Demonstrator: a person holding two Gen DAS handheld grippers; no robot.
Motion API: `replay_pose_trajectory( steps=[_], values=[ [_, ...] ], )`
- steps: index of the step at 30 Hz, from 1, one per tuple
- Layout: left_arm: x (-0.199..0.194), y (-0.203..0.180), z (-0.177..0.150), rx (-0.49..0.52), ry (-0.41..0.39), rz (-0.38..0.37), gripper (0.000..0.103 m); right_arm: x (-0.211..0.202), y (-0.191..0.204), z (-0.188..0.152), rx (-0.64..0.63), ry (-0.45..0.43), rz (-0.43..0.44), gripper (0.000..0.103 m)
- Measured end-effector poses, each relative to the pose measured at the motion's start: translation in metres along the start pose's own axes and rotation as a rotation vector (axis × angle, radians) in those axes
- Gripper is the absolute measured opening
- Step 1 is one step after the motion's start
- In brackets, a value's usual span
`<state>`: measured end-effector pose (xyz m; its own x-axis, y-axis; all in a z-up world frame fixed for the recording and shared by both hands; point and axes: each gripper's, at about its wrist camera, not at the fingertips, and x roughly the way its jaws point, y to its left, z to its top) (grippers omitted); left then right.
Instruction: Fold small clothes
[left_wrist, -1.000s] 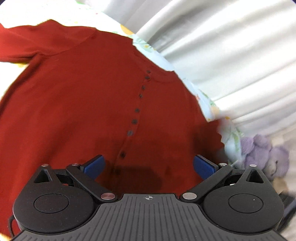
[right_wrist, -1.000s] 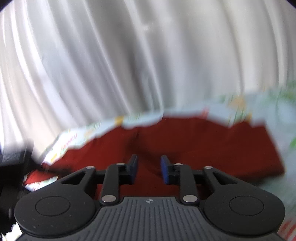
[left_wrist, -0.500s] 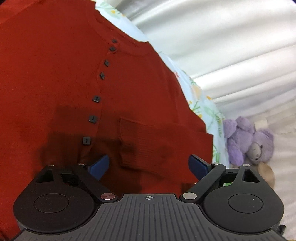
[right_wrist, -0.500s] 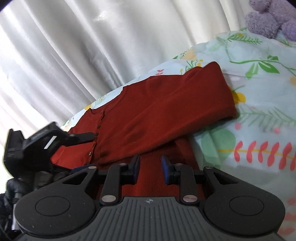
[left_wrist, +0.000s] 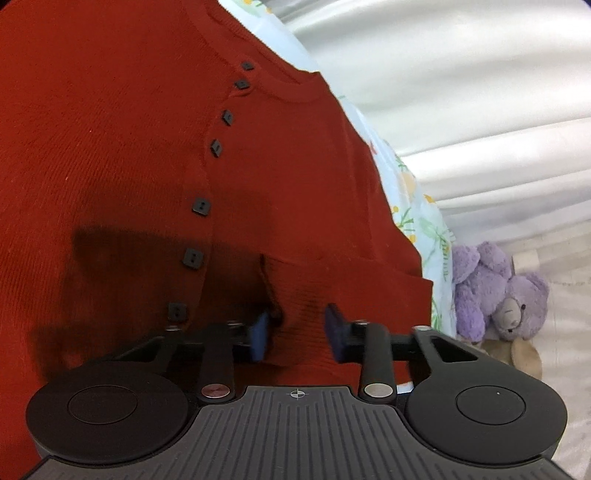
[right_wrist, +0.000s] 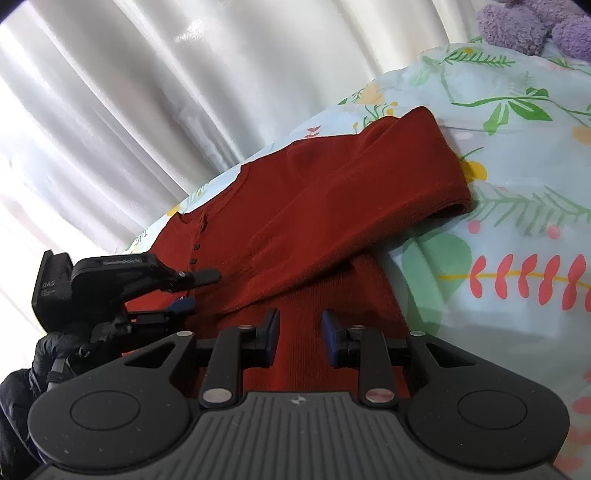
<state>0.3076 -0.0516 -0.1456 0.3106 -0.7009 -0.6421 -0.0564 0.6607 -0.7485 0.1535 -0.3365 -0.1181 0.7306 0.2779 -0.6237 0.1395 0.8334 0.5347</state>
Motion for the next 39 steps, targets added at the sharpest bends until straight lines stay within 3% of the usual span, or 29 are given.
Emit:
replay_pose_trajectory(
  steps=[1,6,11,15,19,20,24,26,28,30,32,36,39],
  values=[
    [0.003,0.0,0.001,0.005,0.008,0.014,0.011,0.001,0.001,-0.001,-0.001,0.002,-0.002,0.026],
    [0.002,-0.009,0.008,0.058,0.003,0.03,0.009,0.007,0.002,-0.002,-0.012,0.021,-0.032,0.026],
    [-0.06,-0.027,0.04,0.135,-0.182,0.003,0.009,0.008,-0.002,0.005,-0.012,0.007,-0.097,0.026],
    [-0.11,-0.016,0.066,0.234,-0.355,0.179,0.009,0.01,-0.009,0.014,0.011,-0.011,-0.123,0.026],
    [-0.113,0.019,0.077,0.262,-0.38,0.423,0.009,0.014,-0.015,0.026,0.027,-0.033,-0.14,0.026],
    [-0.111,0.029,0.077,0.257,-0.371,0.453,0.009,0.016,-0.016,0.03,0.027,-0.038,-0.142,0.026],
    [-0.1,0.054,0.079,0.197,-0.332,0.403,0.013,0.033,-0.025,0.054,0.067,-0.037,-0.114,0.028],
    [-0.096,0.058,0.079,0.191,-0.342,0.375,0.028,0.045,-0.031,0.069,0.099,-0.041,-0.089,0.035],
    [-0.094,0.064,0.079,0.18,-0.337,0.326,0.031,0.057,-0.033,0.083,0.12,-0.046,-0.071,0.049],
    [-0.094,0.063,0.082,0.178,-0.315,0.31,0.03,0.07,-0.033,0.096,0.118,-0.051,-0.059,0.052],
    [-0.09,0.061,0.086,0.192,-0.304,0.313,0.01,0.086,-0.031,0.109,0.109,-0.047,-0.075,0.052],
    [-0.086,0.055,0.092,0.214,-0.307,0.325,0.009,0.117,-0.027,0.122,0.089,-0.006,-0.12,0.052],
    [-0.108,0.04,0.093,0.263,-0.404,0.298,0.009,0.129,-0.022,0.125,0.059,-0.003,-0.126,0.052]
  ],
)
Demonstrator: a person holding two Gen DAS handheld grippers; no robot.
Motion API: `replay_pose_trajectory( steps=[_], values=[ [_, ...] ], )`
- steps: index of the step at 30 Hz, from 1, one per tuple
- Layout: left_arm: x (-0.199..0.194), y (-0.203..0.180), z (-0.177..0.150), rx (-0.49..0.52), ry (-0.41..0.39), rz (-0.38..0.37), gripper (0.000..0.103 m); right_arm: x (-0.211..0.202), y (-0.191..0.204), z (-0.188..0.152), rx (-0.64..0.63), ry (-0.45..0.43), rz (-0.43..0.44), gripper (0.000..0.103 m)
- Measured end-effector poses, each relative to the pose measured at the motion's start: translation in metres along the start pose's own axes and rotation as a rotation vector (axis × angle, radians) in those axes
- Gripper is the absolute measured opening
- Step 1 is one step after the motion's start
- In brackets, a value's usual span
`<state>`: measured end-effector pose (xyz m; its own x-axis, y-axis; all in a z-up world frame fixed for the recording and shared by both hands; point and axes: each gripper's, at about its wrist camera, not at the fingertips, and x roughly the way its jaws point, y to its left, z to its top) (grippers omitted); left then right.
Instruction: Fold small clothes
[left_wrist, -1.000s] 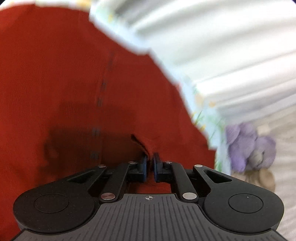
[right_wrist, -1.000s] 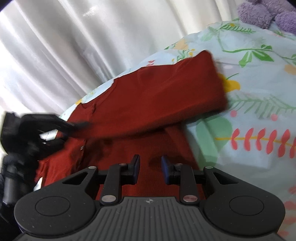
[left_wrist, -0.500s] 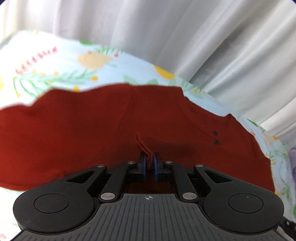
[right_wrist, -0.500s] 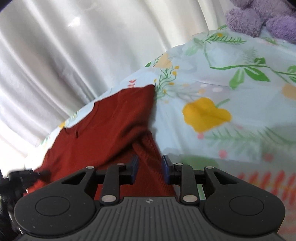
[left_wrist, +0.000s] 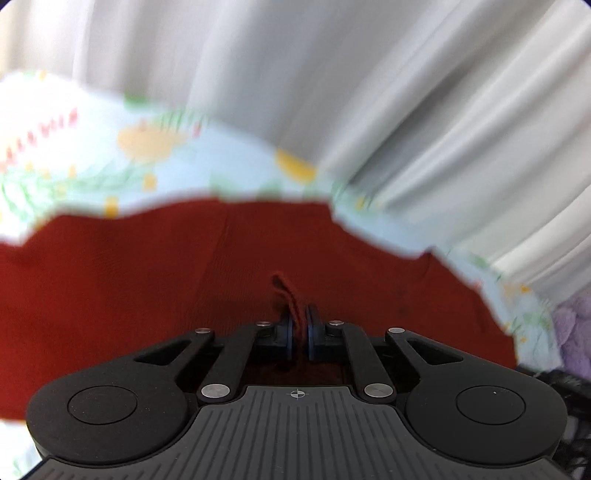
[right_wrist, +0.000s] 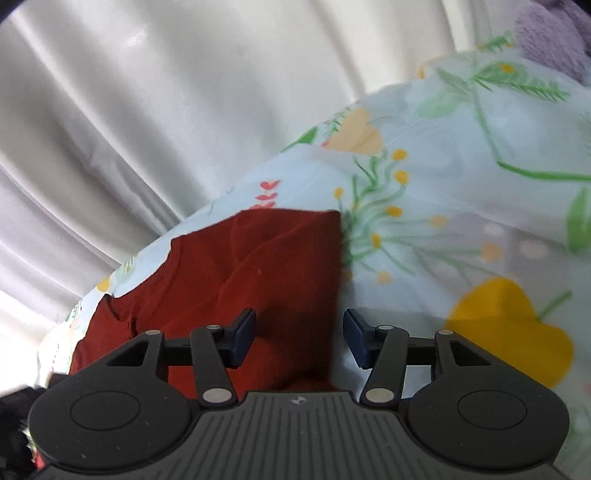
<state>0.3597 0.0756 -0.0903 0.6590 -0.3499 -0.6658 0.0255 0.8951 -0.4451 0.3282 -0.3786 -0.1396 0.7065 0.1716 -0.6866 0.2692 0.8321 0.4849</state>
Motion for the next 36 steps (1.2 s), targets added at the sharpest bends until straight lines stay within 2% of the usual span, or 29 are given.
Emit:
replay_pose_trajectory(
  steps=[2,3,4,6,8,10,12,13,15,16,18,19,20,22,23,28,33,36],
  values=[
    [-0.015,-0.004,0.009,0.022,-0.066,-0.014,0.009,0.005,0.006,0.002,-0.022,0.001,0.003,0.052],
    [-0.023,-0.007,0.014,0.04,-0.101,-0.011,0.009,0.006,0.008,0.002,-0.027,0.001,0.006,0.046],
    [-0.029,-0.011,0.018,0.064,-0.133,0.003,0.009,0.008,0.01,0.002,-0.037,0.0,0.004,0.031],
    [-0.038,-0.017,0.024,0.112,-0.184,0.033,0.009,0.01,0.017,0.001,-0.081,-0.006,-0.013,0.007],
    [-0.04,-0.018,0.027,0.132,-0.205,0.042,0.009,0.005,0.026,-0.001,-0.137,-0.066,-0.017,0.007],
    [-0.037,-0.019,0.027,0.137,-0.204,0.044,0.009,-0.004,0.034,-0.001,-0.194,-0.146,-0.065,0.006],
    [-0.028,-0.021,0.022,0.151,-0.184,0.059,0.009,-0.007,0.032,0.002,-0.196,-0.193,-0.112,0.006],
    [-0.021,-0.023,0.019,0.174,-0.172,0.079,0.009,-0.006,0.03,0.003,-0.192,-0.204,-0.146,0.0],
    [-0.004,-0.026,0.009,0.236,-0.134,0.154,0.009,-0.003,0.027,0.006,-0.2,-0.188,-0.209,0.0],
    [0.005,-0.026,0.003,0.268,-0.107,0.193,0.009,-0.005,0.023,0.006,-0.18,-0.157,-0.201,0.003],
    [0.019,-0.024,-0.011,0.308,-0.073,0.263,0.009,-0.018,0.016,0.0,-0.109,-0.129,-0.097,0.005],
    [0.019,-0.02,-0.016,0.311,-0.065,0.272,0.01,-0.026,0.012,-0.004,-0.07,-0.108,-0.028,0.008],
    [0.019,-0.016,-0.019,0.3,-0.062,0.268,0.01,-0.032,0.008,-0.011,-0.034,-0.081,0.037,0.012],
    [0.018,-0.008,-0.021,0.255,-0.053,0.247,0.01,-0.04,0.005,-0.025,0.011,-0.052,0.108,0.029],
    [0.018,-0.005,-0.021,0.24,-0.05,0.242,0.01,-0.04,0.004,-0.032,0.024,-0.037,0.125,0.03],
    [0.018,-0.005,-0.015,0.244,-0.065,0.253,0.009,-0.026,0.007,-0.061,0.009,0.026,0.117,0.028],
    [0.015,-0.021,-0.009,0.354,-0.164,0.344,0.009,-0.03,0.02,-0.064,-0.088,0.008,0.065,0.027],
    [0.022,-0.021,-0.012,0.397,-0.176,0.401,0.008,-0.03,0.024,-0.064,-0.132,0.005,0.029,0.024]
  ],
)
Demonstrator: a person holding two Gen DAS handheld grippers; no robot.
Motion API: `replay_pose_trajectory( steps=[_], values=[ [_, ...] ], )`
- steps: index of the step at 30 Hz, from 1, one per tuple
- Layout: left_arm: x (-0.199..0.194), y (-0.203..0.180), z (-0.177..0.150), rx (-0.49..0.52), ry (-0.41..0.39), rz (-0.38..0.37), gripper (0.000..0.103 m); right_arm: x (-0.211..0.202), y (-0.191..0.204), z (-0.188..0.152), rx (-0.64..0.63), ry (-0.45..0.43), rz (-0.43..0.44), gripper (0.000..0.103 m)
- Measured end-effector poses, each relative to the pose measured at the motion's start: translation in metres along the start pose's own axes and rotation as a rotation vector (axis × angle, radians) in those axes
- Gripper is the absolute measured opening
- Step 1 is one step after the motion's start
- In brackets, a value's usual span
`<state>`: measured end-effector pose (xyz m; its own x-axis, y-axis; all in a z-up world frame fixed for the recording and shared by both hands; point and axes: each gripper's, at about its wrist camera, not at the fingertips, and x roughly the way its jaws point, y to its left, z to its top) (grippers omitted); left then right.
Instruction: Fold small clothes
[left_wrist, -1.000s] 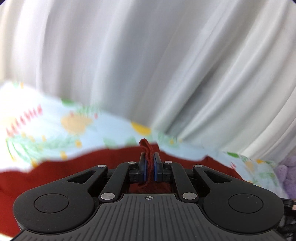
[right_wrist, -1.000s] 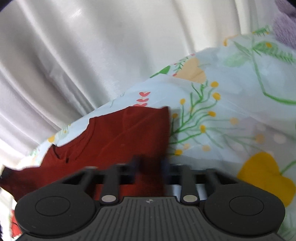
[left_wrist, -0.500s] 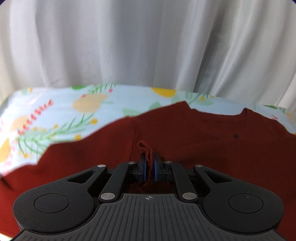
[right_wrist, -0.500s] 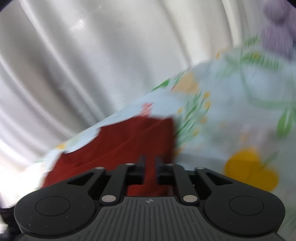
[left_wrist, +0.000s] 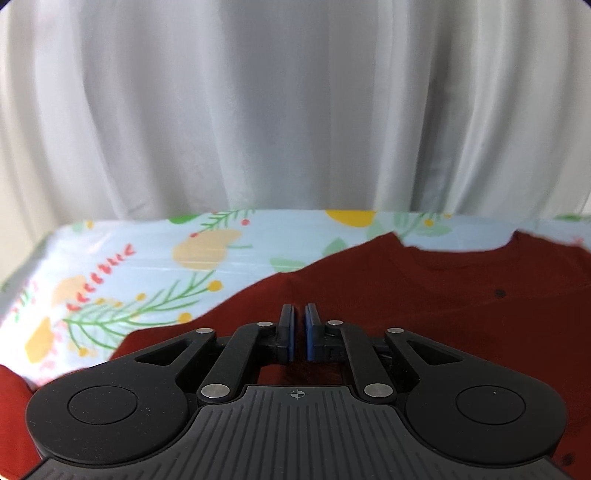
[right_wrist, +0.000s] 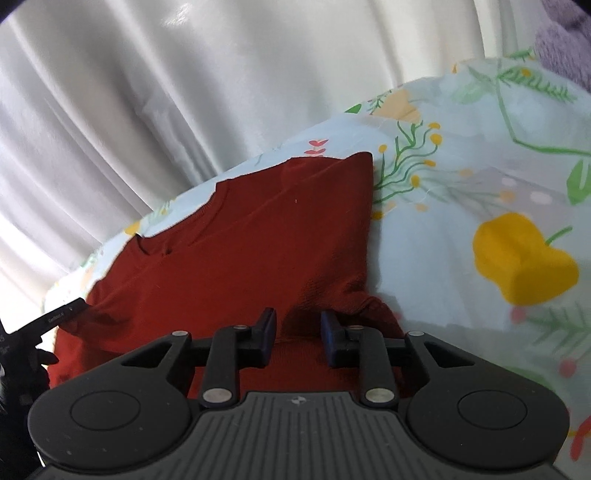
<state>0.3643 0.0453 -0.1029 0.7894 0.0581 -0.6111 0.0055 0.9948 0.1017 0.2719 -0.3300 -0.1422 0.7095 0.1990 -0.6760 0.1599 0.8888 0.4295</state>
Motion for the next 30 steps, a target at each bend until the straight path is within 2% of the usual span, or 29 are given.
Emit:
replay_pose_trajectory(
  steps=[3,4,5,8,9,11,13,15,17,19,21,24,25,26,28,30],
  values=[
    [0.004,0.005,-0.007,-0.02,0.063,-0.004,0.013,-0.004,0.005,0.0,-0.036,0.003,-0.022,0.024],
    [0.002,0.012,-0.008,-0.059,0.081,-0.018,0.02,-0.006,0.007,0.0,-0.046,0.001,-0.027,0.024],
    [-0.002,0.019,-0.007,-0.105,0.091,-0.028,0.034,-0.008,0.01,0.001,-0.056,-0.008,-0.029,0.024],
    [-0.024,0.042,-0.003,-0.264,0.073,-0.068,0.055,-0.014,0.018,0.007,-0.089,-0.06,-0.039,0.025],
    [-0.031,0.043,-0.002,-0.3,0.059,-0.102,0.059,-0.012,0.023,0.01,-0.109,-0.072,-0.051,0.025],
    [-0.038,0.038,0.0,-0.345,0.061,-0.209,0.08,-0.002,0.037,0.016,-0.157,-0.075,-0.071,0.025],
    [-0.034,0.022,-0.003,-0.364,0.11,-0.325,0.082,0.014,0.053,0.02,-0.203,-0.067,-0.076,0.025],
    [-0.025,0.001,-0.009,-0.341,0.154,-0.358,0.082,0.032,0.067,0.019,-0.258,-0.066,-0.09,0.025],
    [-0.012,-0.022,-0.015,-0.276,0.176,-0.316,0.08,0.049,0.081,0.014,-0.352,-0.094,-0.155,0.024],
    [-0.01,-0.04,-0.017,-0.174,0.099,-0.245,0.08,0.065,0.083,0.009,-0.428,-0.112,-0.225,0.024],
    [-0.002,-0.052,-0.017,-0.1,0.088,-0.201,0.082,0.071,0.079,0.009,-0.479,-0.172,-0.267,0.024],
    [0.006,-0.062,-0.016,-0.048,0.048,-0.173,0.09,0.079,0.074,0.016,-0.508,-0.21,-0.32,0.025],
    [0.012,-0.058,-0.016,-0.056,0.046,-0.177,0.097,0.082,0.072,0.018,-0.51,-0.219,-0.339,0.032],
    [0.016,-0.056,-0.017,-0.065,0.046,-0.189,0.103,0.083,0.069,0.02,-0.495,-0.227,-0.342,0.036],
    [0.017,-0.056,-0.02,-0.047,0.032,-0.194,0.103,0.082,0.059,0.025,-0.442,-0.231,-0.311,0.045],
    [0.015,-0.057,-0.025,-0.043,0.012,-0.187,0.103,0.077,0.052,0.028,-0.402,-0.223,-0.277,0.046]
  ],
)
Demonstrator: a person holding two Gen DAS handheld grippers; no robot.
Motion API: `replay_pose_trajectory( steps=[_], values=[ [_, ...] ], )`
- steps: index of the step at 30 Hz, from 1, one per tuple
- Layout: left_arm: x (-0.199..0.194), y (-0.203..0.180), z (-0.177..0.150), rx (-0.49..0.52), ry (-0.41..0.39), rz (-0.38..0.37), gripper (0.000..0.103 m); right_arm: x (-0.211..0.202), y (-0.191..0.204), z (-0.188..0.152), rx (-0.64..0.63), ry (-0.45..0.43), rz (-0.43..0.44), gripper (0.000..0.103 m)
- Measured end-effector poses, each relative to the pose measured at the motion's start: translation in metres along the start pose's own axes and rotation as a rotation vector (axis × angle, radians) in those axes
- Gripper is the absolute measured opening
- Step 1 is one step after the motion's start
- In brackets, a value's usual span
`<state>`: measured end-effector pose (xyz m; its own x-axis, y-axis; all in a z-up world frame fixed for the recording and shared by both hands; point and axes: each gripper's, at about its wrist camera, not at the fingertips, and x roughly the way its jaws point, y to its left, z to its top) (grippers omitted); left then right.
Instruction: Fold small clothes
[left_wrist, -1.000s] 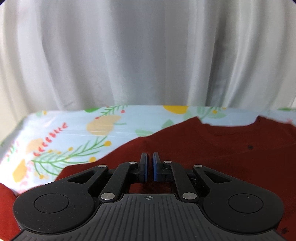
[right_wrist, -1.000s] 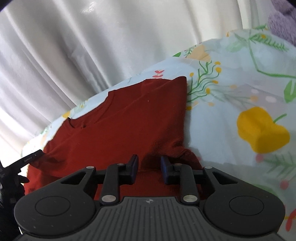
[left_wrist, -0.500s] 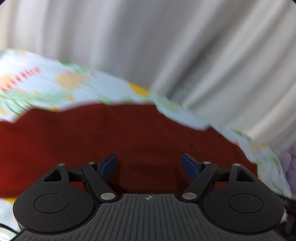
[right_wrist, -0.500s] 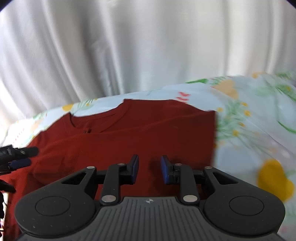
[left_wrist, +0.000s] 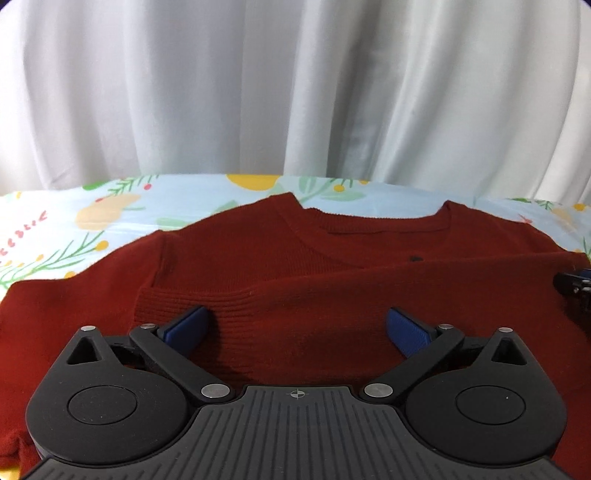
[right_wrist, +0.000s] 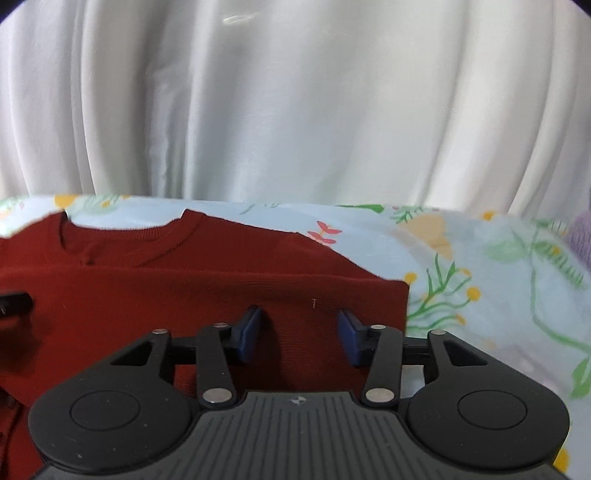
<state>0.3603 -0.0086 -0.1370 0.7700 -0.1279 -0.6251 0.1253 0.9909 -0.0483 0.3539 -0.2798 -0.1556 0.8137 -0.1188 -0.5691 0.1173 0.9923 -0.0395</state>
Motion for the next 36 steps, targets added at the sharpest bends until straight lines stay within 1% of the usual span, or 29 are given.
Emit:
replay_pose_trajectory(
  steps=[3,6,7,8,10,13,14,17,22,25,27,29,30,32,33,34,36],
  values=[
    [0.002,0.003,0.0,-0.012,-0.001,-0.016,0.103,-0.013,-0.002,0.003,0.043,0.053,0.028,0.045],
    [-0.002,0.002,-0.001,0.002,0.018,-0.021,0.103,-0.036,0.0,-0.008,0.081,0.046,0.078,0.044],
    [-0.005,0.001,0.0,0.011,0.031,-0.02,0.103,-0.04,0.001,-0.013,0.08,0.054,0.08,0.041],
    [-0.008,0.0,-0.001,0.012,0.043,-0.017,0.103,-0.042,0.003,-0.018,0.068,0.055,0.072,0.04],
    [-0.012,-0.002,-0.003,-0.003,0.052,-0.03,0.103,-0.044,0.009,-0.025,-0.003,0.037,0.042,0.038],
    [-0.01,-0.009,-0.004,0.023,0.056,-0.007,0.103,-0.041,0.014,-0.027,-0.072,0.011,0.018,0.037],
    [-0.01,-0.008,-0.003,0.014,0.058,-0.005,0.103,-0.039,0.014,-0.027,-0.082,0.002,0.011,0.037],
    [-0.008,-0.007,-0.002,0.003,0.063,0.001,0.103,-0.034,0.012,-0.026,-0.09,-0.014,-0.008,0.037],
    [-0.007,-0.006,-0.004,0.002,0.041,0.01,0.103,-0.032,0.008,-0.024,-0.087,-0.014,0.006,0.037],
    [-0.009,-0.005,-0.003,0.002,0.05,0.012,0.103,-0.043,0.004,-0.024,-0.048,0.014,0.02,0.037],
    [-0.014,-0.003,-0.002,-0.009,0.073,0.017,0.103,-0.061,0.0,-0.028,-0.023,0.011,0.042,0.038],
    [-0.024,0.001,0.0,-0.044,0.103,0.008,0.103,-0.086,-0.007,-0.037,0.027,-0.013,0.087,0.039],
    [-0.031,0.006,-0.001,-0.082,0.105,-0.021,0.103,-0.097,-0.01,-0.042,0.051,-0.009,0.111,0.039],
    [-0.049,0.02,-0.006,-0.201,0.085,-0.08,0.103,-0.116,-0.015,-0.053,0.092,0.004,0.154,0.043],
    [-0.057,0.027,-0.01,-0.268,0.076,-0.109,0.103,-0.121,-0.016,-0.057,0.096,0.011,0.162,0.045],
    [-0.063,0.033,-0.014,-0.326,0.072,-0.114,0.103,-0.126,-0.016,-0.06,0.091,0.021,0.169,0.046],
    [-0.073,0.036,-0.017,-0.367,0.081,-0.083,0.103,-0.13,-0.014,-0.062,0.087,0.04,0.173,0.046]
  ],
)
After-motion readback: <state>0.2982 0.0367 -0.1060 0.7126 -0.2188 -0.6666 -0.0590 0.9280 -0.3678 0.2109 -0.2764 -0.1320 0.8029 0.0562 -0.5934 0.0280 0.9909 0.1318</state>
